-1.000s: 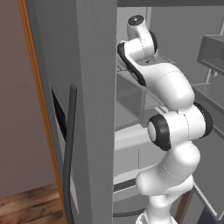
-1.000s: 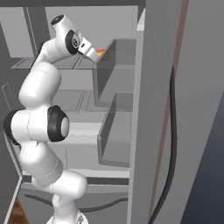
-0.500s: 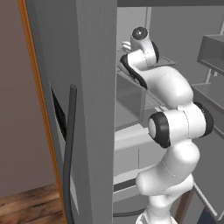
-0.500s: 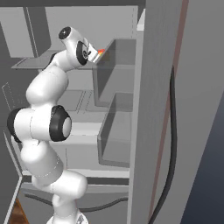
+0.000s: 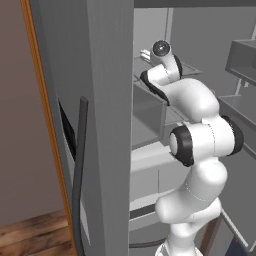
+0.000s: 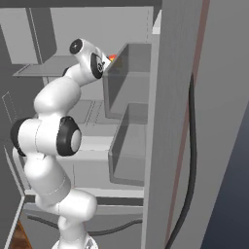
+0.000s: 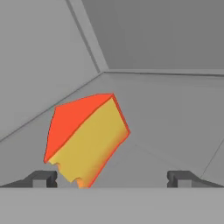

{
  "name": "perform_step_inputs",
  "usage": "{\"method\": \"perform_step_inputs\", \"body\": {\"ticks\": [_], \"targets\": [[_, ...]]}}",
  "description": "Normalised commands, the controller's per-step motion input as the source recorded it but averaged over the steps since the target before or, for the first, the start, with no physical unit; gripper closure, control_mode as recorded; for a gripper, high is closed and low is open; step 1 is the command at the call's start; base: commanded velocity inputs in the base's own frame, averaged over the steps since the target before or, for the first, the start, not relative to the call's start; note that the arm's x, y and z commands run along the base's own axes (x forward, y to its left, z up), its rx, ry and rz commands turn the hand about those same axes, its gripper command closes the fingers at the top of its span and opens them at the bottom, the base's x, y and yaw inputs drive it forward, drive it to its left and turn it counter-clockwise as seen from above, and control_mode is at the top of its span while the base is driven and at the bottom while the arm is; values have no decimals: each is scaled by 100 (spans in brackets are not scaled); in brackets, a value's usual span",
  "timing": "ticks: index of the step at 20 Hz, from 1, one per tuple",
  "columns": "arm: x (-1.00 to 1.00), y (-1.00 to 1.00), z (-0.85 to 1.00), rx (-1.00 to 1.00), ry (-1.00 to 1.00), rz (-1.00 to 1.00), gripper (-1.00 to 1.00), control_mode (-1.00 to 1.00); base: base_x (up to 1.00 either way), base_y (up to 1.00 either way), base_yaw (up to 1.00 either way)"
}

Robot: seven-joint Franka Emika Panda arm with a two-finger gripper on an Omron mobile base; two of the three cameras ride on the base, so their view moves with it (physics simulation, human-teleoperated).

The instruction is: Take the cheese, chicken drumstick, and carrot from the fridge and place them on the plate on the dining counter to create an appetizer plate.

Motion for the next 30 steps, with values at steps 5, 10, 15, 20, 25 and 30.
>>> {"method": "perform_step_inputs", "body": {"ticks": [5, 10, 15, 20, 25, 30], "targets": [[14, 7, 0, -5, 13, 0, -100, -100, 0, 0, 0], [0, 15, 0, -10, 25, 0, -100, -100, 0, 0, 0], [13, 13, -1, -6, 16, 0, -100, -100, 0, 0, 0], [39, 7, -14, 0, 1, 0, -100, -100, 0, 0, 0], [47, 1, -41, 0, -2, 0, -100, -100, 0, 0, 0], [43, 0, -46, 0, -7, 0, -100, -100, 0, 0, 0]]}}
